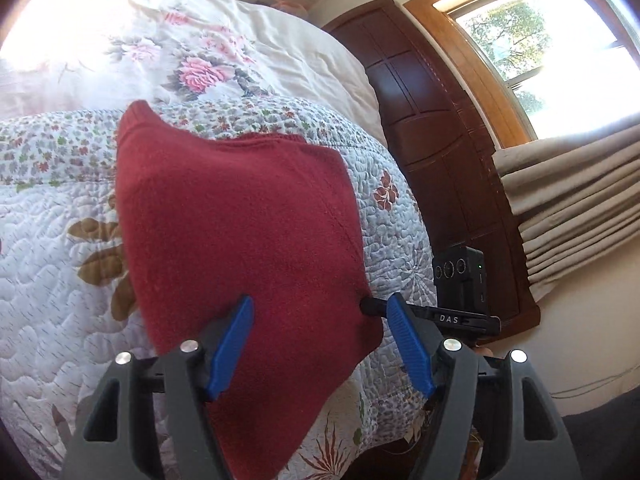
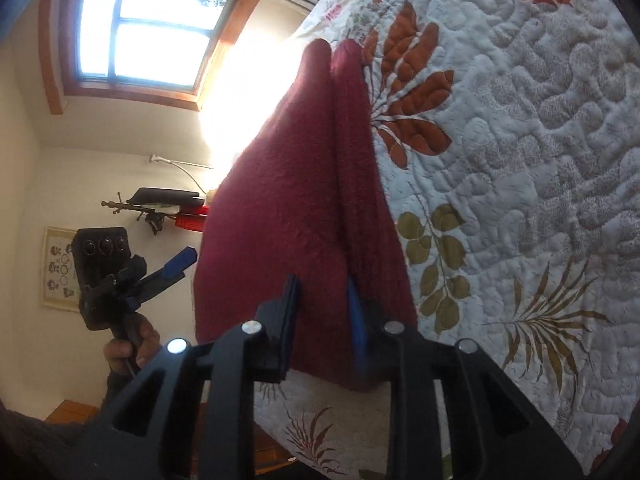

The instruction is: Fold small clothes

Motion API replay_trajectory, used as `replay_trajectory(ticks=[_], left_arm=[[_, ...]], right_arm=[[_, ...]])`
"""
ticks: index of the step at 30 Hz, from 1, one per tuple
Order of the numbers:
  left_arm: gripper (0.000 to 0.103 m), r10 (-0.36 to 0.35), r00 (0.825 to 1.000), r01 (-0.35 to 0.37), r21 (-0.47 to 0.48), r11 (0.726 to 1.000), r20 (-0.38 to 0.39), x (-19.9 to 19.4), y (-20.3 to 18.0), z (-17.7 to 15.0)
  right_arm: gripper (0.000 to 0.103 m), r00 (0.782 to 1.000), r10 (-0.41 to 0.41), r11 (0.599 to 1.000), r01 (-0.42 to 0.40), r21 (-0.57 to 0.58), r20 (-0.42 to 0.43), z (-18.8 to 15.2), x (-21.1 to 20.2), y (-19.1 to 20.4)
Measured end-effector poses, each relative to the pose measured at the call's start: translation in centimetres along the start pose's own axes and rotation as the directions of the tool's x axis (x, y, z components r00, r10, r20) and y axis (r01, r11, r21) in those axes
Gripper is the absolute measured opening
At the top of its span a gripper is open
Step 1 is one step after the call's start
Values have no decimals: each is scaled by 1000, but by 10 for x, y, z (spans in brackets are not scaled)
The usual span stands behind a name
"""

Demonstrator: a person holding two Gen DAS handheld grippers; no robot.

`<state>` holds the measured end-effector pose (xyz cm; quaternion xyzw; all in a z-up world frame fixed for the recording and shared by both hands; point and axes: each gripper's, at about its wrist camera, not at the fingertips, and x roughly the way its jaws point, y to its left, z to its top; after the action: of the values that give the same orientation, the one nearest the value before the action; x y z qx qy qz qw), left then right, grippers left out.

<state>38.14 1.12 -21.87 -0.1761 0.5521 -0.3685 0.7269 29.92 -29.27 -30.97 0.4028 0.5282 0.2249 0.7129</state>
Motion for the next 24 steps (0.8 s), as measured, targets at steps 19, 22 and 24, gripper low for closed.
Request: replay_trajectory(ticks=[19,22,24], left_arm=[[91,32,992,-62,-261,963,-120,8,64,-61],[92,-39,993,2,-318,948,-108,13,74,-57],[92,-89,991,49,-362,931,-95,18,83,-56]], right_arm=[[93,993,91,996,-90,15,-73,17,-16,-21],[93,985,137,990,-135,34,-103,54,1,-28],[93,975,176,983,-168,73,-135,78,23,-36]])
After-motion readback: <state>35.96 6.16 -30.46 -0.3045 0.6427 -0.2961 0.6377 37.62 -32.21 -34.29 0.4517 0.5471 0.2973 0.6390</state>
